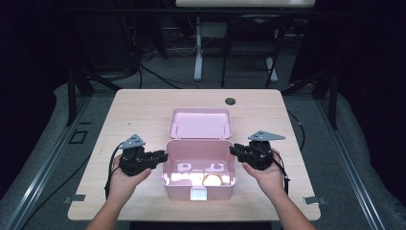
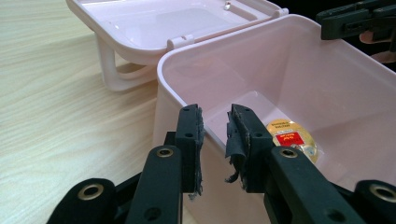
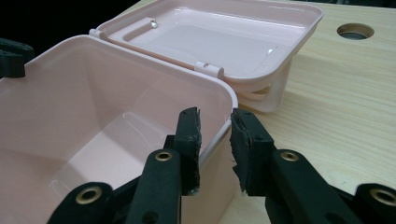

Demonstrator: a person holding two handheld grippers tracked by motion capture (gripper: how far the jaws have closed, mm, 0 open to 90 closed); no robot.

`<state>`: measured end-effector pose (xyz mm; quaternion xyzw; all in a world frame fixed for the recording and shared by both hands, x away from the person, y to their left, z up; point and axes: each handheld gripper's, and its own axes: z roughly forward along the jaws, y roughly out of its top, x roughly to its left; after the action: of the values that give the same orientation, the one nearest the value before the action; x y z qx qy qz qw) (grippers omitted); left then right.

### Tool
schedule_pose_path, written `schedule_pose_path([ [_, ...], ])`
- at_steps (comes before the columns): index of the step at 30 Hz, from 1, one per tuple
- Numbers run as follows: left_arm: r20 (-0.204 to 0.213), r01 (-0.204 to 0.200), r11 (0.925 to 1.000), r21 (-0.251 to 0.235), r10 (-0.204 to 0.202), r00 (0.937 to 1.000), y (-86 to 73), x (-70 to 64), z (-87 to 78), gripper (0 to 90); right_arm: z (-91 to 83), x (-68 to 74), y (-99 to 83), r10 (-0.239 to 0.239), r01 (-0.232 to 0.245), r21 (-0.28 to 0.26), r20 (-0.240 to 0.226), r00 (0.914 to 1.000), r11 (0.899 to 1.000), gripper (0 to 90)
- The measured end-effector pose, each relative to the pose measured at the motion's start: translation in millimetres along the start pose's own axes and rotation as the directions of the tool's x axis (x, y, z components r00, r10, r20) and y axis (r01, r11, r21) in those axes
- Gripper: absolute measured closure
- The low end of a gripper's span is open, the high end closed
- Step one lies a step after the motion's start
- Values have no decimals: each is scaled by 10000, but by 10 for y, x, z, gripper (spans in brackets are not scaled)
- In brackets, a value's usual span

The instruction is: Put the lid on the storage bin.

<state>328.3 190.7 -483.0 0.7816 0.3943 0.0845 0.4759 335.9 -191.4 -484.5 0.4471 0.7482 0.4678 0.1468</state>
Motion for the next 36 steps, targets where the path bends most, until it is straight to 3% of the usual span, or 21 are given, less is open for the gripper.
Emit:
schedule_pose_path([
  [10, 103, 145, 9997, -197, -143, 9998, -30, 16, -14, 743, 6, -4, 71, 107, -108, -69, -155, 9998, 9999, 691],
  [24, 96, 119, 9996, -267, -117, 9999, -43, 10, -20, 749, 116, 1, 444, -117, 114, 54, 481, 9988, 9999, 675],
  [36, 143, 74, 9998, -181, -71, 9999, -51, 1, -50, 760, 348, -180, 741, -111, 69, 324, 1320, 9912, 9995, 675],
])
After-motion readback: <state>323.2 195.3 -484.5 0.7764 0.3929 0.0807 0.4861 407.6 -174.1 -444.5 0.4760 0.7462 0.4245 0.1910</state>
